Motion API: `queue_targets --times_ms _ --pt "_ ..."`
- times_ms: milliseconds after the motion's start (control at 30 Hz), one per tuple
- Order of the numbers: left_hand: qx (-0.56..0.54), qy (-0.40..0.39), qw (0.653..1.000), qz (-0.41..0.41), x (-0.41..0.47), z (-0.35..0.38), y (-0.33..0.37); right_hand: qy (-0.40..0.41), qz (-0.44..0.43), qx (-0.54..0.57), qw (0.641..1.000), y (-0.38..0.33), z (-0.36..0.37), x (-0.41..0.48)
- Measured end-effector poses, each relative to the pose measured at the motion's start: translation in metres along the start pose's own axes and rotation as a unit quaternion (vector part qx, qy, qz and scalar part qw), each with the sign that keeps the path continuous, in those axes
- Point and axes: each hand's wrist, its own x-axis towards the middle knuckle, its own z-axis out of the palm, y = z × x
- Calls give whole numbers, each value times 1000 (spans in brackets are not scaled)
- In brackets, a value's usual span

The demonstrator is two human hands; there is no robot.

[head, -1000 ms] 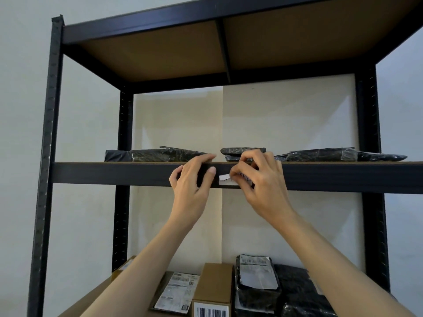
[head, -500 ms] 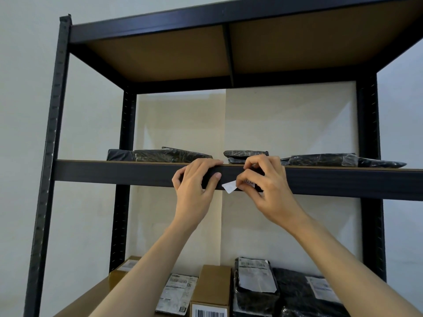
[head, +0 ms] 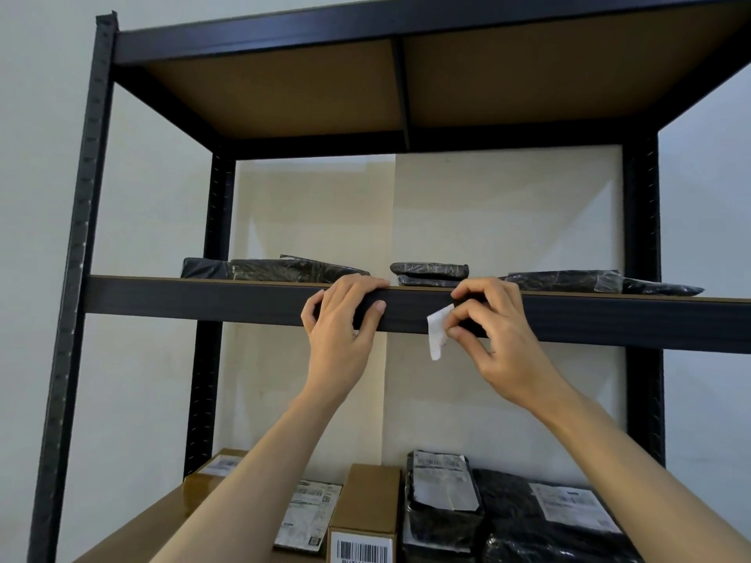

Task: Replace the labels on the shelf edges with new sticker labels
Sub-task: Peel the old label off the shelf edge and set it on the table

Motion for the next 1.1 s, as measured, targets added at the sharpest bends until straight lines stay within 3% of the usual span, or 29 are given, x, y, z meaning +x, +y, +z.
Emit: queue_targets --times_ms 567,967,1100 --pt "1 -10 1000 -25 -8 8 9 3 75 73 994 -7 -29 -28" --pt "12 13 1000 -4 -78 29 23 -8 112 93 989 -9 -32 -60" --pt "-50 -53 997 -37 -98 35 51 -45 136 90 986 -6 -50 -83"
